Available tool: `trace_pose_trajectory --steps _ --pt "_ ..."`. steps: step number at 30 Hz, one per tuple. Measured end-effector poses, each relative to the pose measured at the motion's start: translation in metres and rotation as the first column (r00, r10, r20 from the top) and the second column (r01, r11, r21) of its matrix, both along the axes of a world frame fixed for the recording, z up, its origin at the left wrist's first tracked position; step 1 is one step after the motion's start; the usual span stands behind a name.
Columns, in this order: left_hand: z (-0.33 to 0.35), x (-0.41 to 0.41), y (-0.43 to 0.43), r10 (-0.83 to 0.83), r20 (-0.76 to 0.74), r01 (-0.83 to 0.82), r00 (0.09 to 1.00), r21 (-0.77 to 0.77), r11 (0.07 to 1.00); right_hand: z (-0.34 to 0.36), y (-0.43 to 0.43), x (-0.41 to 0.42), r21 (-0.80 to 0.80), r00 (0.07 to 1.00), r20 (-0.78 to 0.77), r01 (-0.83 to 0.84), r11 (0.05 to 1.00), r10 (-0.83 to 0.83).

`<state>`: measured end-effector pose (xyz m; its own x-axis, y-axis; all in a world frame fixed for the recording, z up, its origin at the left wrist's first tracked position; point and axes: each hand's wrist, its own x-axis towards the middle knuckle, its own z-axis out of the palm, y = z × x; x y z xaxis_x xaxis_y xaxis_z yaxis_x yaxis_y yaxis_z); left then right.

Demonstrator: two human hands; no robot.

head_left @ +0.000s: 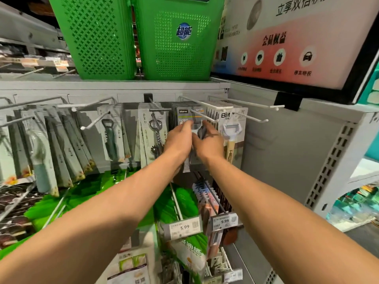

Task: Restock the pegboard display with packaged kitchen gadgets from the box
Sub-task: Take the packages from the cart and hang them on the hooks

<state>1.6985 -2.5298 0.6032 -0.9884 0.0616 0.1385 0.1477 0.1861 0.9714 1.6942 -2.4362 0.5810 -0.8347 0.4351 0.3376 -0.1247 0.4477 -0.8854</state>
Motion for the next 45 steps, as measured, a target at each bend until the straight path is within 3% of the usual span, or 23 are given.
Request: trace_pose_trajectory --steps 8,11,17,21,29,36,45 --pt "0.007 -0.020 0.012 0.003 0.041 -0.004 0.999 0.025 1.000 0.008 0.005 -0.026 0.220 0.997 0.077 -0.009 0.975 -0.008" --pt "-0.001 -0.022 0.013 0.013 0.036 -0.015 0.999 0.067 0.998 -0.002 0.006 -0.024 0.106 0.999 -0.003 -0.051 0.993 0.051" --pt "-0.038 -0.033 0.023 -0.032 0.039 0.024 0.999 0.186 0.982 -0.011 0.013 0.028 0.050 0.998 -0.033 0.054 0.997 -0.053" --pt "-0.034 0.048 0.028 -0.096 0.116 0.072 0.989 0.194 0.978 -0.027 0.027 0.083 0.055 0.986 0.022 0.164 0.985 -0.165" --pt "-0.094 0.137 0.087 -0.287 0.188 0.266 0.939 0.128 0.955 -0.083 0.082 0.213 0.003 0.922 0.136 0.366 0.930 -0.363" --pt "-0.164 0.227 0.162 -0.526 0.299 0.542 0.796 0.035 0.840 -0.158 0.143 0.315 -0.083 0.805 0.324 0.547 0.833 -0.497" --pt "-0.283 0.289 0.266 -0.648 0.491 0.757 0.582 -0.036 0.653 -0.288 0.227 0.406 -0.138 0.606 0.553 0.743 0.655 -0.572"
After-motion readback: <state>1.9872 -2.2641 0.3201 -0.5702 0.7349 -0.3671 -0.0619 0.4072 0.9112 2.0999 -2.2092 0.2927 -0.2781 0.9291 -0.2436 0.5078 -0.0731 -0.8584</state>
